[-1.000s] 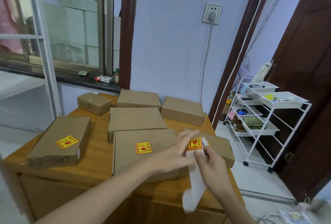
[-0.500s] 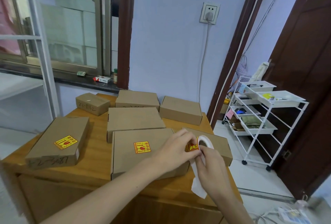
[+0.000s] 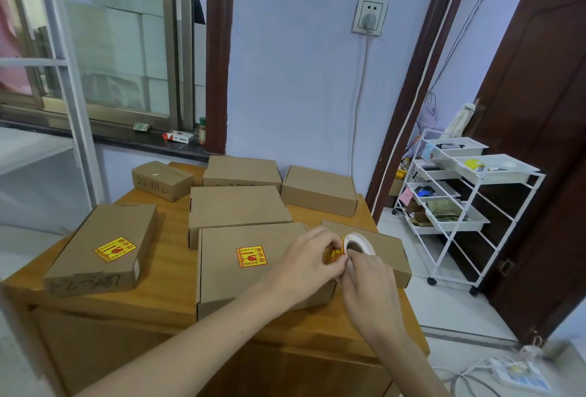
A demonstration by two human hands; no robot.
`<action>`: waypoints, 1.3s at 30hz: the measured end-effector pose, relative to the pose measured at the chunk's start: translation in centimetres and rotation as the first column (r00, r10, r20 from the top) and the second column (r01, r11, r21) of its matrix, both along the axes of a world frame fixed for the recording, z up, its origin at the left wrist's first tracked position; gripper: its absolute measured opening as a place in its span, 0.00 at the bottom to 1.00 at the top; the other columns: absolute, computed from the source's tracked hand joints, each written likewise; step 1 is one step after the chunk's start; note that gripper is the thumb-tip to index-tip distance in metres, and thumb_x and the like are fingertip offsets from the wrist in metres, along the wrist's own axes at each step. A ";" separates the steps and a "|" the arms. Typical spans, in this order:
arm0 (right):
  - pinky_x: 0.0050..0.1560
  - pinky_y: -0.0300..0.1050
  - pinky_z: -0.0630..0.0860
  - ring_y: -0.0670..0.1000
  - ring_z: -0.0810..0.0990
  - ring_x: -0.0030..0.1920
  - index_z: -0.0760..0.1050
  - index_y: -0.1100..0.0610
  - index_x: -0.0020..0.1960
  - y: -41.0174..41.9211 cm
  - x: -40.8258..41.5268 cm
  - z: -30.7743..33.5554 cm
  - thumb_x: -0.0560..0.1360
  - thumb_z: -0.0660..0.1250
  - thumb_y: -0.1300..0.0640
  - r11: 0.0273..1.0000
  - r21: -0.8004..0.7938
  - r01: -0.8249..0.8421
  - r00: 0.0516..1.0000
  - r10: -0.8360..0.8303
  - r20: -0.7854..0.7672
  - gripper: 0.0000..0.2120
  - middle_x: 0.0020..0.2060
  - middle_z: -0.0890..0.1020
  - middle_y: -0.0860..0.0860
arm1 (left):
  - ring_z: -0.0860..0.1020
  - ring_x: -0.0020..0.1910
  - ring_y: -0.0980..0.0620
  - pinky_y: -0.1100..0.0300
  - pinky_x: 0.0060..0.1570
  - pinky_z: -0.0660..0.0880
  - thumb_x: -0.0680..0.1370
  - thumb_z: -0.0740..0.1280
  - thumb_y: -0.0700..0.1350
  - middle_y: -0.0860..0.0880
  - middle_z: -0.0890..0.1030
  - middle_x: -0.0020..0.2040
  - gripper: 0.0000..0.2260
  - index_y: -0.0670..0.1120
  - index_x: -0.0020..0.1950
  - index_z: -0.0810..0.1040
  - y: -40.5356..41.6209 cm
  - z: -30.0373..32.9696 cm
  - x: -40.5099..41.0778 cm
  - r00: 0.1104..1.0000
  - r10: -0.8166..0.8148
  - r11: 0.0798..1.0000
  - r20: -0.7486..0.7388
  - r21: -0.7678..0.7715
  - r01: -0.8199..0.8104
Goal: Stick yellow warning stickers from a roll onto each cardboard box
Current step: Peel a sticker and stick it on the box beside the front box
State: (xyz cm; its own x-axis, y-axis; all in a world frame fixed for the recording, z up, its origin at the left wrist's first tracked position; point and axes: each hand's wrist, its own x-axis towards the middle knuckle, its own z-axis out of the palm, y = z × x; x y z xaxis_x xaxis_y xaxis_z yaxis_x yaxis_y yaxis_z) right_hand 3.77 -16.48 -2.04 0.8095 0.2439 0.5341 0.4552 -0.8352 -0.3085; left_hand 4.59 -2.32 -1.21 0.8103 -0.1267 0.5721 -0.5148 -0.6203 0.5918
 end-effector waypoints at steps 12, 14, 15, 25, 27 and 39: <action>0.44 0.45 0.73 0.44 0.75 0.43 0.77 0.51 0.47 -0.2 0.5 -0.2 0.79 0.58 0.50 0.972 0.214 -0.094 0.979 0.130 -0.159 0.10 0.38 0.79 0.44 | 0.75 0.46 0.59 0.64 0.47 0.74 0.79 0.66 0.45 0.56 0.78 0.46 0.05 0.48 0.50 0.81 0.6 -0.1 0.0 1.000 0.006 0.999 0.004 0.033 -0.006; 0.40 0.39 0.72 0.43 0.75 0.43 0.77 0.51 0.48 -0.4 0.4 0.1 0.79 0.60 0.50 0.966 0.241 -0.097 0.973 0.143 -0.183 0.09 0.39 0.80 0.45 | 0.74 0.45 0.59 0.67 0.45 0.73 0.79 0.66 0.44 0.56 0.77 0.45 0.04 0.48 0.48 0.80 0.6 0.0 0.0 1.000 0.002 0.999 0.007 0.033 -0.002; 0.39 0.36 0.71 0.42 0.76 0.43 0.77 0.51 0.49 -0.4 0.4 0.2 0.79 0.60 0.51 0.960 0.264 -0.096 0.968 0.152 -0.201 0.08 0.39 0.80 0.46 | 0.74 0.45 0.58 0.67 0.44 0.73 0.79 0.65 0.44 0.56 0.77 0.44 0.04 0.48 0.47 0.80 0.6 0.1 0.0 1.000 0.002 1.000 0.001 0.031 -0.002; 0.35 0.32 0.74 0.46 0.78 0.47 0.76 0.56 0.58 -1.9 0.2 -0.1 0.79 0.60 0.53 0.915 0.403 -0.025 0.938 0.161 -0.308 0.12 0.49 0.81 0.51 | 0.77 0.44 0.56 0.54 0.47 0.77 0.78 0.65 0.43 0.53 0.80 0.43 0.04 0.46 0.46 0.79 2.0 0.0 1.3 0.994 0.071 0.997 -0.084 0.028 -0.069; 0.36 0.35 0.73 0.47 0.78 0.49 0.76 0.56 0.59 -2.1 0.3 -0.3 0.79 0.60 0.52 0.919 0.393 -0.018 0.933 0.157 -0.324 0.13 0.51 0.80 0.51 | 0.77 0.44 0.55 0.54 0.47 0.78 0.78 0.65 0.43 0.53 0.80 0.43 0.04 0.47 0.45 0.79 2.8 0.1 1.5 0.989 0.090 0.996 -0.114 0.039 -0.086; 0.34 0.34 0.70 0.47 0.79 0.42 0.76 0.56 0.60 -3.1 2.7 -1.8 0.79 0.58 0.52 0.987 0.096 0.126 0.956 -0.095 -0.279 0.14 0.46 0.82 0.53 | 0.78 0.47 0.54 0.64 0.40 0.76 0.80 0.65 0.42 0.50 0.81 0.46 0.04 0.45 0.49 0.80 11.9 0.8 3.4 0.915 0.383 0.923 -0.128 0.007 -0.386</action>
